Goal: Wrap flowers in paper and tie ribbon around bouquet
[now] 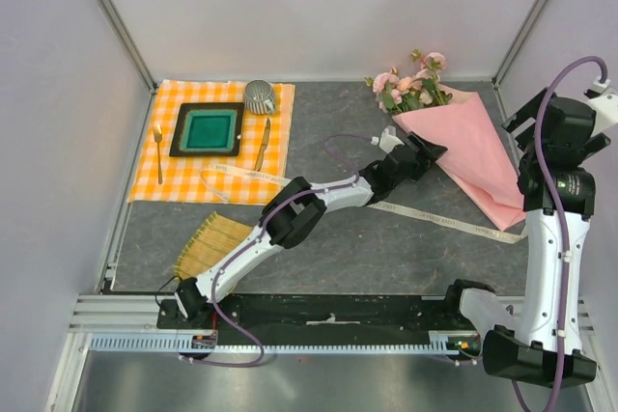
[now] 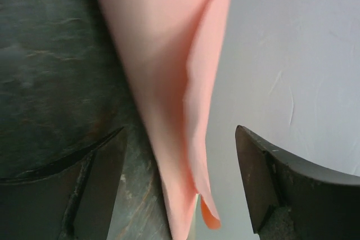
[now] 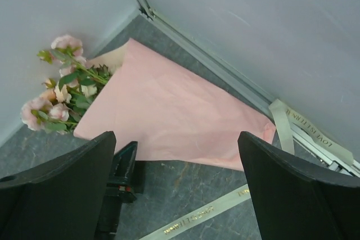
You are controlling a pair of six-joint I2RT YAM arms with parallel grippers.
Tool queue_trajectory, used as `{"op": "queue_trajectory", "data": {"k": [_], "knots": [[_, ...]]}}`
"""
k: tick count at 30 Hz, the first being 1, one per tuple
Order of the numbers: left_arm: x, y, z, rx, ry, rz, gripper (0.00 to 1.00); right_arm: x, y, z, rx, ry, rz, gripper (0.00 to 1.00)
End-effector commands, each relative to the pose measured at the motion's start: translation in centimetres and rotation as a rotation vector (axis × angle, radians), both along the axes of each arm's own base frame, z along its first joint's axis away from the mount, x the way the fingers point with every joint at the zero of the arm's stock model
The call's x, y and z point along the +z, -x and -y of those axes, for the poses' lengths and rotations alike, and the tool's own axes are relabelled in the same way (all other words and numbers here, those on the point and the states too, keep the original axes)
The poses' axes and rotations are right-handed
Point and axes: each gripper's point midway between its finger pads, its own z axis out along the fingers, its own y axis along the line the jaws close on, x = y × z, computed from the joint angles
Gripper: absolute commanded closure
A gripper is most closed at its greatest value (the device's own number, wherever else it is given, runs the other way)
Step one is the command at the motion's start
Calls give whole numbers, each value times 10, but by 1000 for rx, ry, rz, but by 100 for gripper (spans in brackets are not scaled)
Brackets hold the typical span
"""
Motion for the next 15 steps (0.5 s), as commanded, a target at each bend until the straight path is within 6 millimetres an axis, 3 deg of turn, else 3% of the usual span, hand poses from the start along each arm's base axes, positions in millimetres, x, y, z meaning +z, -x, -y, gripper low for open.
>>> {"op": "queue_trajectory", "data": {"k": [1,5,7,8,10,11,13,14,15], "knots": [[-19,-23,-10,175,99,-168,19,17,2,1,-8,18,24,2],[-27,-22,-4,192,93,-153,27,20,-2,-2,8,10,32,2],[-17,-28,-1,208,126,-130,33,18,-4,-3,16,4,31,2],[-26,-30,-1,214,126,-123,38,12,-6,-5,31,-4,22,2],[-9,-37,3,209,188,-84,58,7,-6,-6,32,-8,19,2],[-16,-40,3,209,190,-83,61,0,-7,-6,35,-8,5,2],[-8,-44,3,194,215,-62,79,-6,-13,-5,43,-2,13,2],[-6,-50,-2,190,224,-59,83,-26,-19,-8,72,-10,-26,2],[10,-53,-4,175,243,-45,91,-36,-29,-18,153,-21,-47,2]]}}
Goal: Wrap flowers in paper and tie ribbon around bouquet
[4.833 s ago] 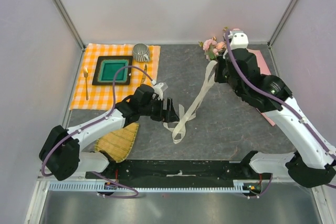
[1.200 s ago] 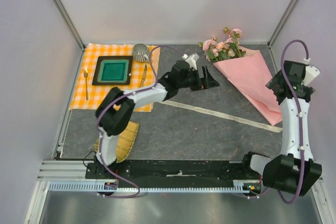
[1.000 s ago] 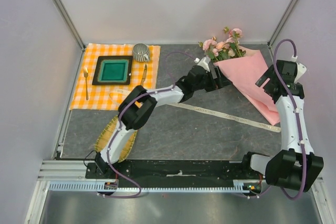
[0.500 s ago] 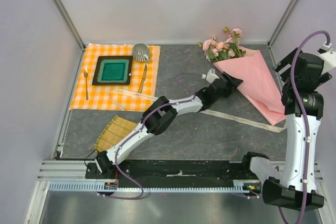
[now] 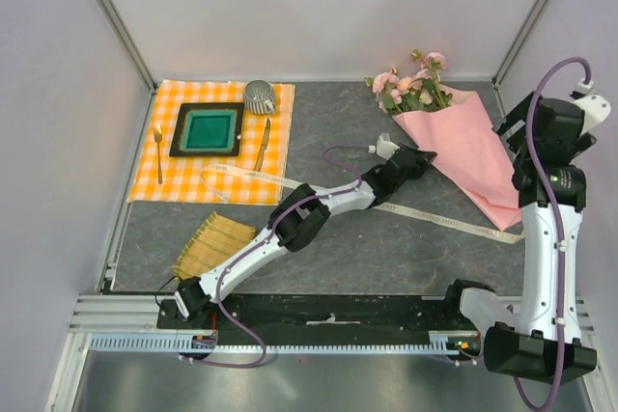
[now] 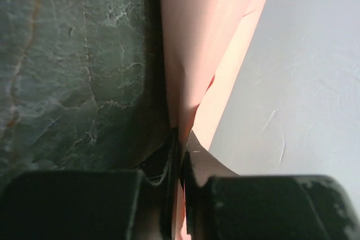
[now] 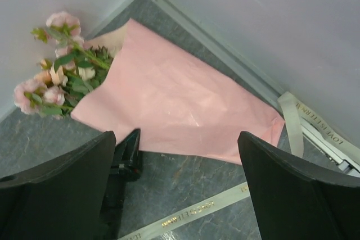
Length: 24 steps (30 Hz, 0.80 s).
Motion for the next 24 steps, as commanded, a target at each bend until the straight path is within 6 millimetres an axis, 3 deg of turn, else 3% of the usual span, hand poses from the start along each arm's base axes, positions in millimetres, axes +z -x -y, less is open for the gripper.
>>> {"op": "queue_trajectory", "data": {"k": [1,3,6,7,9,10,11,13,18,19,20,22,24], "knots": [[42,-22,-14,16,112,79,94,-45,-30,-17,159,-23,-84,2],[61,-33,-31,6,97,116,98,-70,-43,-29,256,-47,-133,2],[72,-45,-57,-29,90,142,98,-104,-71,-40,370,-72,-198,2],[79,-54,-70,-37,108,166,98,-125,-81,-43,407,-103,-260,2],[67,-56,-83,-57,82,153,98,-131,-97,-44,432,-118,-281,2],[70,-62,-93,-93,85,158,98,-150,-106,-50,475,-157,-328,2],[69,-62,-96,-128,88,163,98,-149,-114,-50,486,-164,-327,2],[64,-66,-111,-192,93,148,98,-168,-125,-53,518,-192,-366,2],[48,-68,-145,-300,59,127,98,-209,-141,-44,560,-232,-414,2],[46,-69,-153,-328,58,118,98,-225,-143,-31,551,-291,-398,2],[44,-69,-158,-343,60,111,98,-224,-148,-51,650,-417,-318,2],[39,-67,-167,-396,61,94,98,-241,-159,-49,700,-492,-260,2],[35,-65,-171,-426,54,90,98,-250,-161,-65,787,-563,-255,2]]}}
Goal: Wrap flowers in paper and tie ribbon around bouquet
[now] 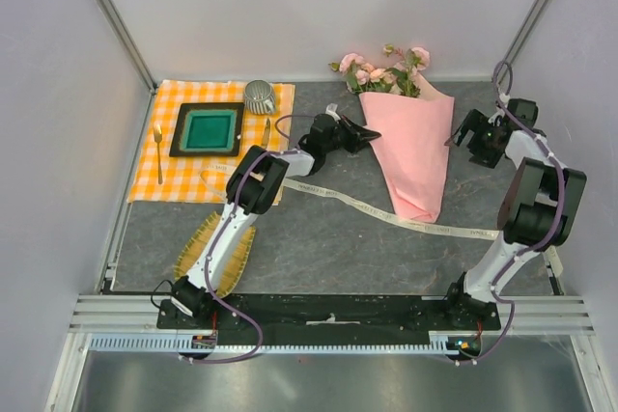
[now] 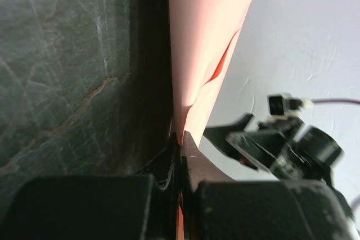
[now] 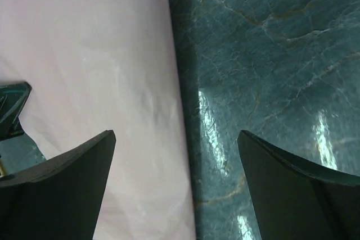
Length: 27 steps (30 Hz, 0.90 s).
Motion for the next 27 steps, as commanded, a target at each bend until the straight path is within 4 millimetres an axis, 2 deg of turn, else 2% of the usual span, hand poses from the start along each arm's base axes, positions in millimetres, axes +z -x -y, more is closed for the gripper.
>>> {"op": "queue_trajectory", "data": {"k": [1,5,6,8,9,12,13,15,16,19,21,25,26,27], "knots": [[32,2,-21,-128,9,75,98,-15,-25,-26,143,-234,110,2],[33,3,-23,-174,28,63,98,-34,-25,-42,161,-315,112,2],[33,4,-20,-197,40,63,98,-30,-30,-57,198,-353,153,2],[38,4,-17,-209,67,51,98,-39,-30,-70,221,-350,133,3],[39,5,-17,-210,80,48,98,-48,-30,-83,245,-357,116,3],[46,5,-17,-215,103,56,98,-60,-34,-97,251,-395,127,7],[47,5,-17,-215,105,58,98,-64,-30,-103,237,-433,116,7],[50,6,-17,-220,108,60,98,-63,-36,-115,267,-456,165,14],[48,4,-19,-215,108,57,98,-65,-32,-121,270,-474,170,16],[51,1,-18,-205,120,56,98,-58,-38,-128,253,-521,221,24],[55,-3,-18,-199,126,63,98,-52,-43,-128,215,-561,229,39],[59,-12,-17,-180,135,68,98,-37,-52,-128,178,-605,242,54],[66,-16,-15,-178,142,80,98,-35,-54,-127,168,-609,237,63],[62,-18,-14,-173,139,71,98,-36,-55,-128,165,-615,219,68]]}}
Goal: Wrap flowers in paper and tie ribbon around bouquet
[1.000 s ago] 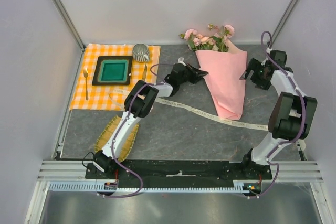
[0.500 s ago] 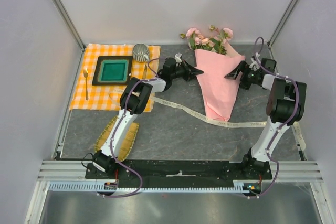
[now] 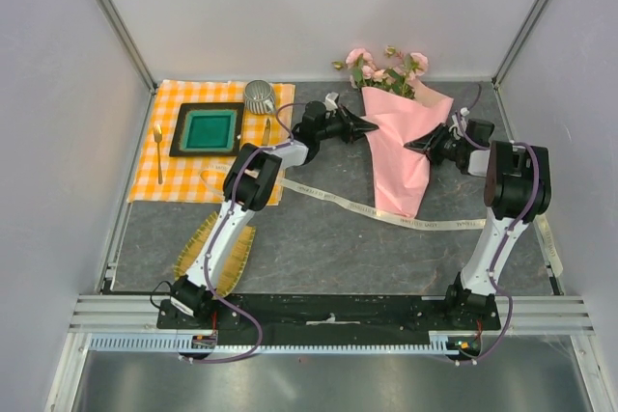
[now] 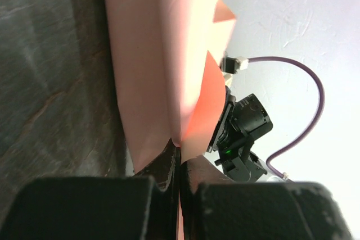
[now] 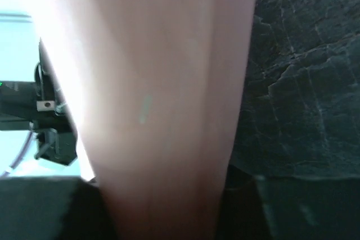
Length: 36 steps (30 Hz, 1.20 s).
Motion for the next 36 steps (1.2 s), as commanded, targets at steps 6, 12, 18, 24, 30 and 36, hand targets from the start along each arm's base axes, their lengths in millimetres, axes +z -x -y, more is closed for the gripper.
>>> {"op": "queue_trajectory", "data": {"k": [6,12,18,24,30,36], "knots": [[61,-32,10,57,100,100,98,41,-40,10,-53,-31,33,87],[58,-41,13,95,109,131,98,63,-69,19,-30,44,137,91],[43,-43,19,109,103,103,98,72,-76,30,-11,116,131,91],[49,-32,35,82,98,100,98,87,-80,56,-40,125,114,92],[71,-16,21,21,99,100,98,70,-37,26,-12,136,12,92],[53,20,-13,-94,-2,74,98,40,19,-13,-34,174,-80,99]]}}
